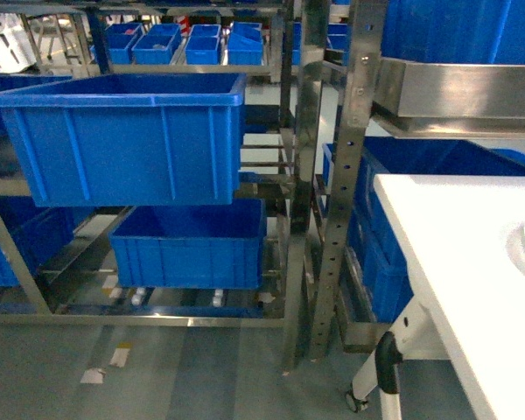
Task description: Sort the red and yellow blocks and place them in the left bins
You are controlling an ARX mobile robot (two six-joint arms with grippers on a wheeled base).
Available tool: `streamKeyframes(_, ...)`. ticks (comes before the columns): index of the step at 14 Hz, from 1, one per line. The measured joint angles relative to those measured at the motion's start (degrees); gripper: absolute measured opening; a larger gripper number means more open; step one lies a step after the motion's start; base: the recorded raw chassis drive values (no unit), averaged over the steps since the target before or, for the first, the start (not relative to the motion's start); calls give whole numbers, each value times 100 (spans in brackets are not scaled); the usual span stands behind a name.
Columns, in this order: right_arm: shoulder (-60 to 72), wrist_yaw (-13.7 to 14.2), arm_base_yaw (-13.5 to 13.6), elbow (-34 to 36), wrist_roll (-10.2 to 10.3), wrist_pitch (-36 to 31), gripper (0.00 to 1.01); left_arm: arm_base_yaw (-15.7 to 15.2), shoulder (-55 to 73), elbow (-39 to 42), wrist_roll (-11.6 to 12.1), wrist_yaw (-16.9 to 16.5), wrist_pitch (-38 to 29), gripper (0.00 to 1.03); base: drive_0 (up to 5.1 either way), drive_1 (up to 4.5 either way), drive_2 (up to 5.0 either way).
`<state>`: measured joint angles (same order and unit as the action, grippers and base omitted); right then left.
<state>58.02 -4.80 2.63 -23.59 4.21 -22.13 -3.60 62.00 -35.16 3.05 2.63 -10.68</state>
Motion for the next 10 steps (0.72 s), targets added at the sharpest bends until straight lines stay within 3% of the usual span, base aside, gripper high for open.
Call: streamKeyframes(10,4,0,0,0,-2,4,28,0,0,2,2,-4,13,26,-497,248,248)
